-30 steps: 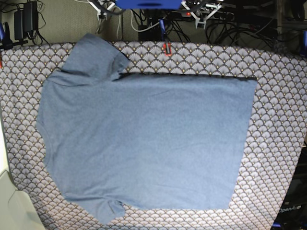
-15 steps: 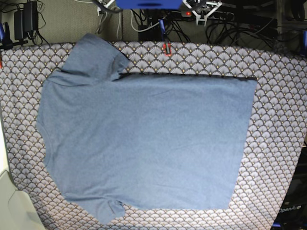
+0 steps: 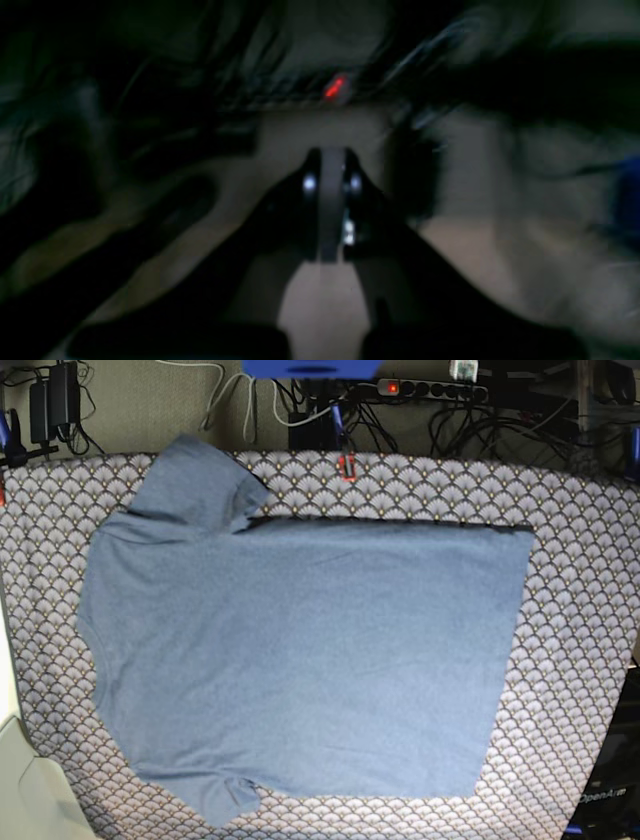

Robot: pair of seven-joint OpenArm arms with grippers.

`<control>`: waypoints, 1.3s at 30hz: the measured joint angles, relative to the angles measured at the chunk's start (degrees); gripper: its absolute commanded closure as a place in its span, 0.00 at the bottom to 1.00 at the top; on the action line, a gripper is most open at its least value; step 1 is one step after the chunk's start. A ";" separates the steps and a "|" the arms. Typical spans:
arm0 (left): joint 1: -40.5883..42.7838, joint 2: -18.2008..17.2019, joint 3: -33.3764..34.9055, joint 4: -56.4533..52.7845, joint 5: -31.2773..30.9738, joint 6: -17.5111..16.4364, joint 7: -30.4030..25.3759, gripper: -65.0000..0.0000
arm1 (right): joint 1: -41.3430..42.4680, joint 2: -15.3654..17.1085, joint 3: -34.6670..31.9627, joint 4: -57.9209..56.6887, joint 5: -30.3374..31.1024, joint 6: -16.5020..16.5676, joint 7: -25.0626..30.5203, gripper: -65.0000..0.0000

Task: Fold the T-shirt properly
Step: 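Move both grippers to the shirt's shoulder edge and pinch it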

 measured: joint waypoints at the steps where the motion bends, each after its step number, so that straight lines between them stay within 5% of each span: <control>1: 0.72 -0.79 -0.11 4.63 -1.11 0.13 0.92 1.00 | -1.86 0.04 -0.11 5.09 -0.11 0.04 0.63 1.00; 5: 3.39 -4.70 -0.72 17.20 -3.67 1.29 3.80 1.00 | -11.69 0.57 -0.11 25.90 0.13 0.24 -0.04 1.00; 10: 8.85 -5.14 -0.59 31.47 -3.37 -0.17 5.46 1.00 | -20.85 1.11 2.86 48.50 -0.04 0.26 -2.97 1.00; 16: 9.55 -2.12 -10.51 43.93 -3.72 0.09 8.28 0.99 | -19.56 1.03 6.43 65.07 0.13 0.42 -16.90 1.00; 19: 5.77 1.97 -14.01 43.36 -3.78 0.35 13.07 0.90 | -15.08 0.98 6.58 67.38 0.09 0.52 -23.89 0.91; 22: -0.52 2.67 -17.79 43.43 -4.04 -0.24 21.38 0.64 | -9.81 0.96 6.71 67.69 0.09 0.46 -29.09 0.72; 25: -4.50 3.06 -20.22 43.36 -3.41 0.20 30.01 0.49 | -6.19 1.01 6.80 67.36 4.63 0.66 -37.70 0.59; 29: -8.04 3.30 -21.94 43.19 -3.82 -3.19 34.62 0.42 | -3.48 3.10 7.67 67.01 14.49 5.53 -45.18 0.50; 34: -13.86 4.07 -24.96 42.80 -3.56 -4.11 37.83 0.37 | 1.14 2.01 14.03 65.94 23.08 9.05 -52.11 0.49; 39: -17.29 4.55 -26.05 42.64 -3.76 -4.20 41.94 0.37 | 3.39 0.96 17.62 60.26 24.94 13.14 -53.70 0.49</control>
